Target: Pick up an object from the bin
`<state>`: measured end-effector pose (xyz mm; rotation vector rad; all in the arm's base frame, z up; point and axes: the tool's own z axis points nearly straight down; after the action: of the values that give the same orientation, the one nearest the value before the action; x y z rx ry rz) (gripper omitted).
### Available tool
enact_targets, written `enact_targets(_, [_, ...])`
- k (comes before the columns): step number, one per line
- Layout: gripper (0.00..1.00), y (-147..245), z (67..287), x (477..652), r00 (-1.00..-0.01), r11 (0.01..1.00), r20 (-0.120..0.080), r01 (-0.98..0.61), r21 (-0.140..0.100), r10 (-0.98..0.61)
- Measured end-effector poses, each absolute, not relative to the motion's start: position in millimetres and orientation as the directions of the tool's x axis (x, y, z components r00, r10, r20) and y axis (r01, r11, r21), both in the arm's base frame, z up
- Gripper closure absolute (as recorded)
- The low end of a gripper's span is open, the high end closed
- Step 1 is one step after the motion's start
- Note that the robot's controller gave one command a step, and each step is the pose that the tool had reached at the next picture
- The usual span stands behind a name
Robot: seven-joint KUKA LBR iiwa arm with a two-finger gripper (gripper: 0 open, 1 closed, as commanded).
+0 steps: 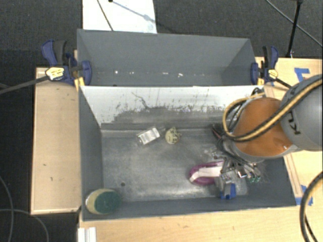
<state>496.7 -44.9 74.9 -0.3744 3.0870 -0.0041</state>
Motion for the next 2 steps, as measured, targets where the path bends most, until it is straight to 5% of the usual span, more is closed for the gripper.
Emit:
enact_targets(1, [1.00,-48,74,493.5,-0.970,0.970,-0.014,-0.241,-0.005,-0.241])
enact_targets(2, [1.00,-68,72,526.6,-0.802,0.802,-0.002,-0.597,-0.001,-0.597])
